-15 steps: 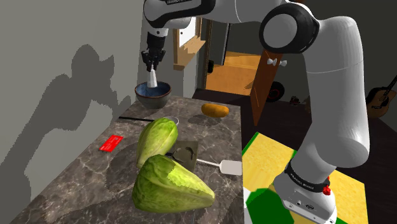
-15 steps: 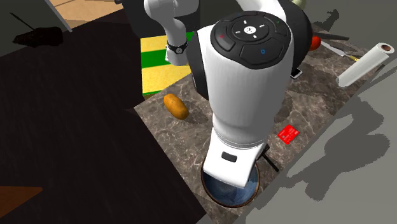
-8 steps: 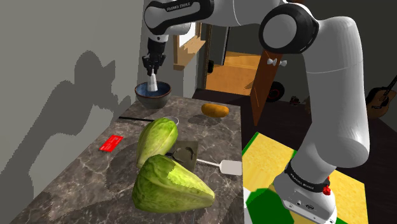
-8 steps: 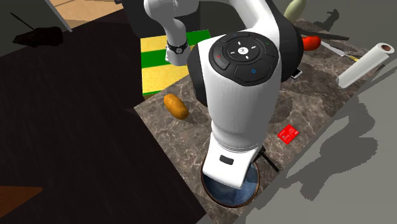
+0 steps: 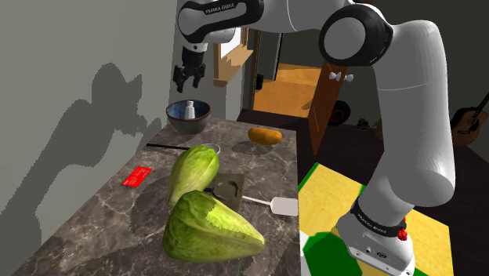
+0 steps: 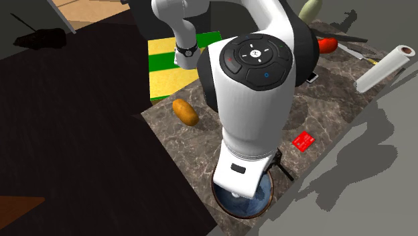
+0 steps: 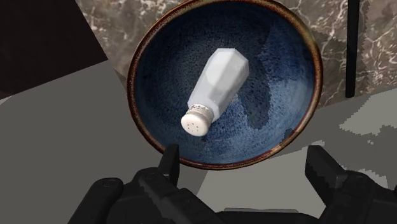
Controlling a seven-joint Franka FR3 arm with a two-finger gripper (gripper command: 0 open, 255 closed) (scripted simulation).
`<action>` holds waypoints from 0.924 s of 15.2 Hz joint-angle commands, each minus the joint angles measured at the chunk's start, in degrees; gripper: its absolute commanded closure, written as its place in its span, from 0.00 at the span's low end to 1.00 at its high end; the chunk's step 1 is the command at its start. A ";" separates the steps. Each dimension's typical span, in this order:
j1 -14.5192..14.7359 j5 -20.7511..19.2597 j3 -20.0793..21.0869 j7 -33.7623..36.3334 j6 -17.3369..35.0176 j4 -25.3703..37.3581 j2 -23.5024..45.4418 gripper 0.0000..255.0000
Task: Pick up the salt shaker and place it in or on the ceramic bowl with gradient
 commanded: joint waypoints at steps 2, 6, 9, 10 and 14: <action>0.00 0.00 0.00 0.00 0.00 0.00 0.00 0.00; -0.37 -0.19 -0.20 0.17 -5.48 2.59 -2.86 0.00; -0.37 -0.19 -0.20 0.17 -5.48 2.59 -2.87 0.00; -0.37 -0.19 -0.20 0.17 -5.48 2.59 -2.86 0.00; -0.37 -0.19 -0.20 0.17 -5.48 2.60 -2.86 0.00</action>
